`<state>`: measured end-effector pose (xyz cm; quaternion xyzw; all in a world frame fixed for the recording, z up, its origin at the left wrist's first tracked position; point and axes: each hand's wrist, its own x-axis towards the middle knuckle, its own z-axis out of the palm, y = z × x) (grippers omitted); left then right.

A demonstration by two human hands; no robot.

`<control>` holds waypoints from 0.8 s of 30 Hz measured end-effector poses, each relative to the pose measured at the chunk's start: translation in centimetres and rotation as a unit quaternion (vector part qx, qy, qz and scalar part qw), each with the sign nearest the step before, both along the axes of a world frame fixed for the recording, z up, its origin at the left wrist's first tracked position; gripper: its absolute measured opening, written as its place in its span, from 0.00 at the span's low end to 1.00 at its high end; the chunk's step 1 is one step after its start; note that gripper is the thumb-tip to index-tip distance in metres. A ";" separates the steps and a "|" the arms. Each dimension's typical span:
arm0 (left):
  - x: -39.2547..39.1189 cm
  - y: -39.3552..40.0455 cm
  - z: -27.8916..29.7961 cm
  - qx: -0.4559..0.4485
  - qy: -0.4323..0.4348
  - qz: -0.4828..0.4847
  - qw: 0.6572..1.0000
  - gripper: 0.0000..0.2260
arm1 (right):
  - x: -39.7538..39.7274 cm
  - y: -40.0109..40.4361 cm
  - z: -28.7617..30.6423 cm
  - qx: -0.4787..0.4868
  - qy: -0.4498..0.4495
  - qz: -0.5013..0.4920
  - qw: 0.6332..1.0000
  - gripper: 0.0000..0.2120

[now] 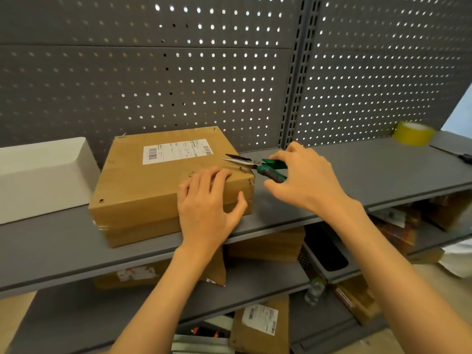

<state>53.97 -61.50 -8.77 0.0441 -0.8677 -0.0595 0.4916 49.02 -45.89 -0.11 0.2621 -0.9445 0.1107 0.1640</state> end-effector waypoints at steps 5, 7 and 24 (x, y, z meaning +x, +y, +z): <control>-0.3 0.2 -0.1 0.010 0.009 0.011 1.000 0.18 | -0.1 1.3 0.4 0.007 0.002 0.010 1.000 0.23; -0.4 0.3 0.0 0.008 0.009 0.015 1.000 0.18 | -0.2 1.5 0.5 0.014 0.007 0.012 1.000 0.23; -0.6 0.2 -0.3 0.001 0.017 0.019 1.000 0.18 | 0.7 1.8 1.0 0.043 0.002 -0.004 0.999 0.15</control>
